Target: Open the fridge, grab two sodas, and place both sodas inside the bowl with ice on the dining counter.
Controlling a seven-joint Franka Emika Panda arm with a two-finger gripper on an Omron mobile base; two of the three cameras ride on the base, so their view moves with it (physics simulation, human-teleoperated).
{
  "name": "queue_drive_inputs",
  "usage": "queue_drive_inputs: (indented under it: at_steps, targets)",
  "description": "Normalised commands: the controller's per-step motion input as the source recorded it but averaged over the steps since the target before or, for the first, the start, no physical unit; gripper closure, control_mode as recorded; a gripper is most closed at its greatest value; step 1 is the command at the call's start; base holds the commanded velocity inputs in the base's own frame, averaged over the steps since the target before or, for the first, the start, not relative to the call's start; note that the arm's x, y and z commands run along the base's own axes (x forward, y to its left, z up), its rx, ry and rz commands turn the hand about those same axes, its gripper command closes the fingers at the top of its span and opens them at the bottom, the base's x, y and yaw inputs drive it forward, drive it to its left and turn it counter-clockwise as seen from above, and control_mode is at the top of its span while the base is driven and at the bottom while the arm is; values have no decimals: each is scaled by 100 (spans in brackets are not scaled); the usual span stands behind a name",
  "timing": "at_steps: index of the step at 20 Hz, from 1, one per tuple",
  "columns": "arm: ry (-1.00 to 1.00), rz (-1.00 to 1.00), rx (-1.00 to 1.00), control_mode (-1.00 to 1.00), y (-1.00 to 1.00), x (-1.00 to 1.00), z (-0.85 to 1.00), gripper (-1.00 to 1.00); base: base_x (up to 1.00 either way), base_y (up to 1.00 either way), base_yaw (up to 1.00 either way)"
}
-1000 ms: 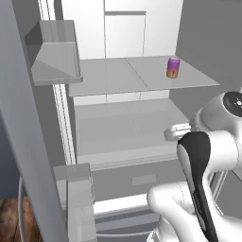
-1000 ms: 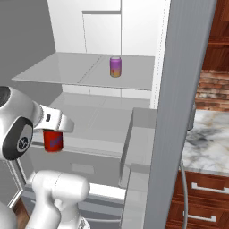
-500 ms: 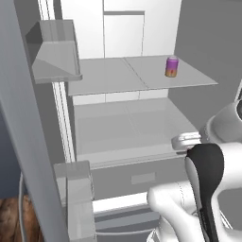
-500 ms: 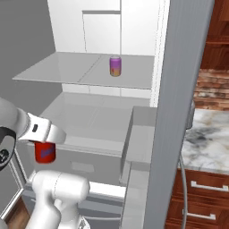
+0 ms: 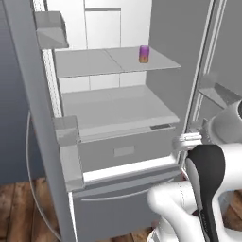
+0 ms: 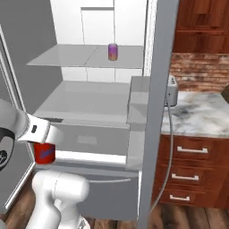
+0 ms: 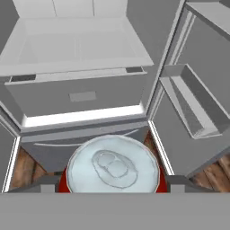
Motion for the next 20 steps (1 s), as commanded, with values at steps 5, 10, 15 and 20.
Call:
queue_drive_inputs:
  at_steps: [5,10,15,20]
  targets:
    - [0,0,0,100,0,0,0,100,-99,0,-30]
    - [0,0,0,100,0,0,0,100,-88,-10,-43]
    - [0,0,0,100,0,0,0,100,-54,-22,-50]
    - [0,0,0,100,0,0,0,100,-26,-40,-51]
